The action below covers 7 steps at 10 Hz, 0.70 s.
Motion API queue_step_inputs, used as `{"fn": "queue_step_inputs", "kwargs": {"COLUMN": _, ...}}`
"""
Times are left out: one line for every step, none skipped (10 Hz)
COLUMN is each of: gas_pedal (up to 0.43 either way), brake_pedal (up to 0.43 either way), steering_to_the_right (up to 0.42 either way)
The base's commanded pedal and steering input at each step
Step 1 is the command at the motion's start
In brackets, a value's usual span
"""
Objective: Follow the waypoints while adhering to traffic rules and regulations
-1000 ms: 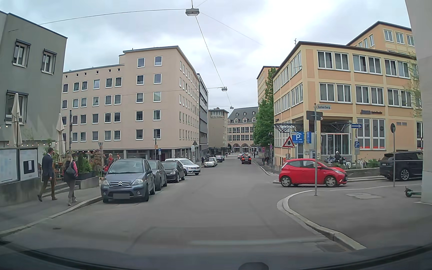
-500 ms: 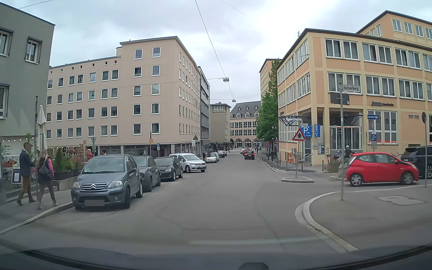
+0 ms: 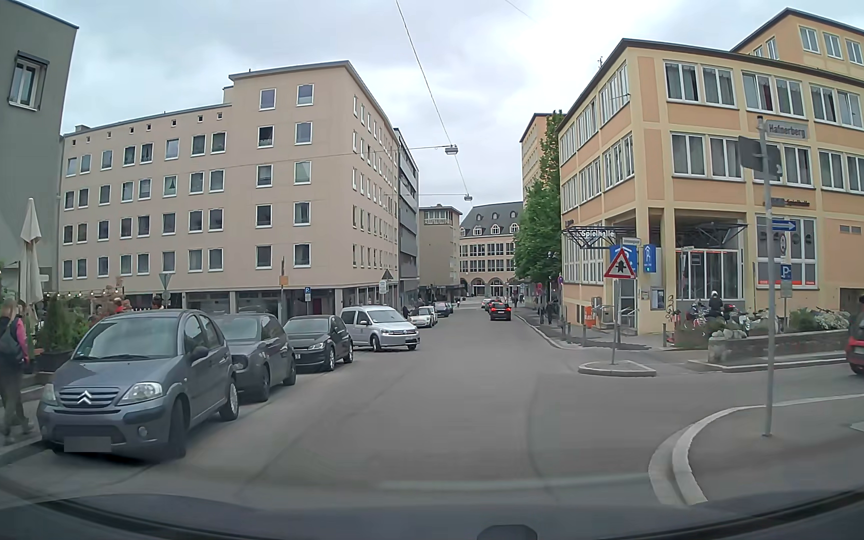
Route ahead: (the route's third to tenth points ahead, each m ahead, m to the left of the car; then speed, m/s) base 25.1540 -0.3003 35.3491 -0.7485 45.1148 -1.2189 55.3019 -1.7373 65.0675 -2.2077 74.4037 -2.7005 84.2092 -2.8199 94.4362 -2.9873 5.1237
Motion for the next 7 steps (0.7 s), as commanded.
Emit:
{"fn": "queue_step_inputs", "kwargs": {"gas_pedal": 0.067, "brake_pedal": 0.0, "steering_to_the_right": 0.019}}
{"fn": "queue_step_inputs", "kwargs": {"gas_pedal": 0.067, "brake_pedal": 0.0, "steering_to_the_right": 0.02}}
{"fn": "queue_step_inputs", "kwargs": {"gas_pedal": 0.067, "brake_pedal": 0.0, "steering_to_the_right": 0.024}}
{"fn": "queue_step_inputs", "kwargs": {"gas_pedal": 0.067, "brake_pedal": 0.0, "steering_to_the_right": 0.035}}
{"fn": "queue_step_inputs", "kwargs": {"gas_pedal": 0.067, "brake_pedal": 0.0, "steering_to_the_right": 0.047}}
{"fn": "queue_step_inputs", "kwargs": {"gas_pedal": 0.067, "brake_pedal": 0.0, "steering_to_the_right": 0.058}}
{"fn": "queue_step_inputs", "kwargs": {"gas_pedal": 0.067, "brake_pedal": 0.0, "steering_to_the_right": 0.076}}
